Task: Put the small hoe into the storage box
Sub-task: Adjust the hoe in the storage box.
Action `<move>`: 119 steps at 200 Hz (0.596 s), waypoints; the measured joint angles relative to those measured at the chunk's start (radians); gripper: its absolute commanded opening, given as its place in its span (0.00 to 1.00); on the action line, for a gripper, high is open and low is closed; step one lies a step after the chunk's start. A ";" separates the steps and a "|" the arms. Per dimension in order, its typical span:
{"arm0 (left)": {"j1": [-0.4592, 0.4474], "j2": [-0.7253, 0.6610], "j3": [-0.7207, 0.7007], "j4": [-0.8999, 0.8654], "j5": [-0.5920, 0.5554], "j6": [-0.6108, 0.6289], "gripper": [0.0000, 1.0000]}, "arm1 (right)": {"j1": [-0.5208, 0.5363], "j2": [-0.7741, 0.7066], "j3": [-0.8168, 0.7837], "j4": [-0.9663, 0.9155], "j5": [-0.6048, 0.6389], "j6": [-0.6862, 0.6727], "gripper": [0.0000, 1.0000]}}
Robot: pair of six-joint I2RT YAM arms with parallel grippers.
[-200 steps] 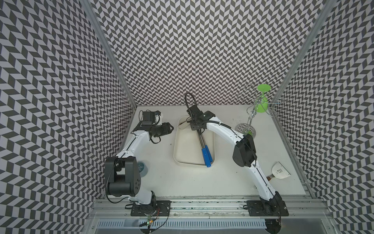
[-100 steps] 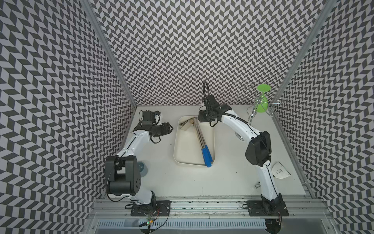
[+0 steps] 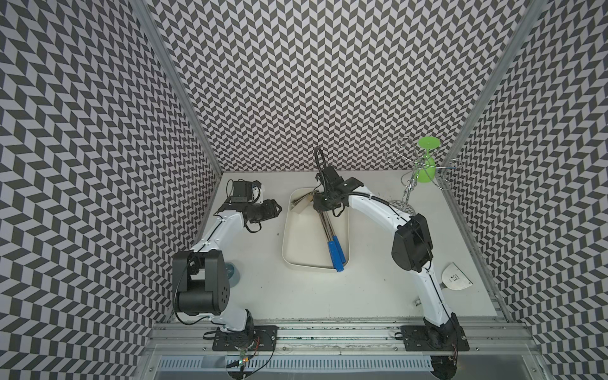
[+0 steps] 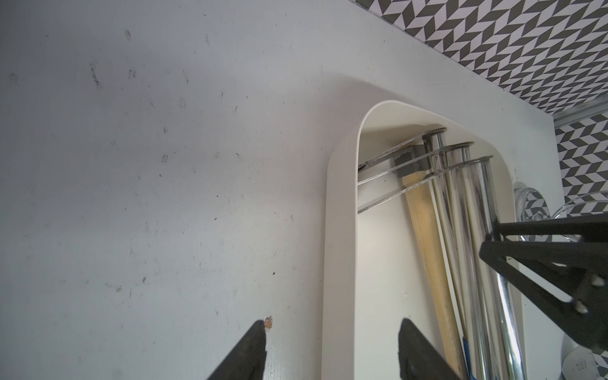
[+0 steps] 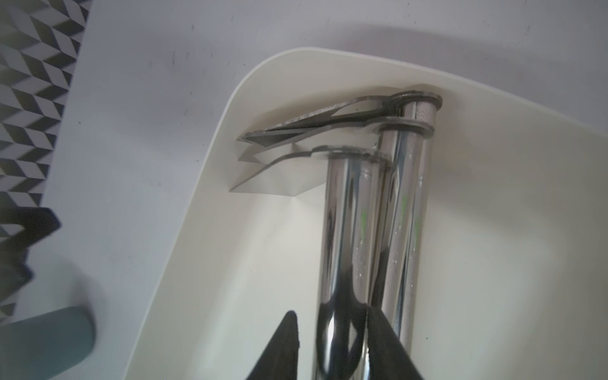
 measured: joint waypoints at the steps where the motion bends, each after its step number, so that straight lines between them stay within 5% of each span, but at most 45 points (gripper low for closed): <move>1: 0.000 0.000 0.000 0.000 0.000 0.000 0.64 | 0.000 0.002 0.000 0.000 0.000 0.002 0.23; 59: 0.000 0.000 0.000 0.000 0.000 0.001 0.64 | 0.014 0.047 0.077 -0.026 0.045 0.008 0.12; 119: 0.000 0.009 0.002 0.000 0.000 0.001 0.64 | 0.019 0.101 0.165 -0.047 0.089 0.018 0.11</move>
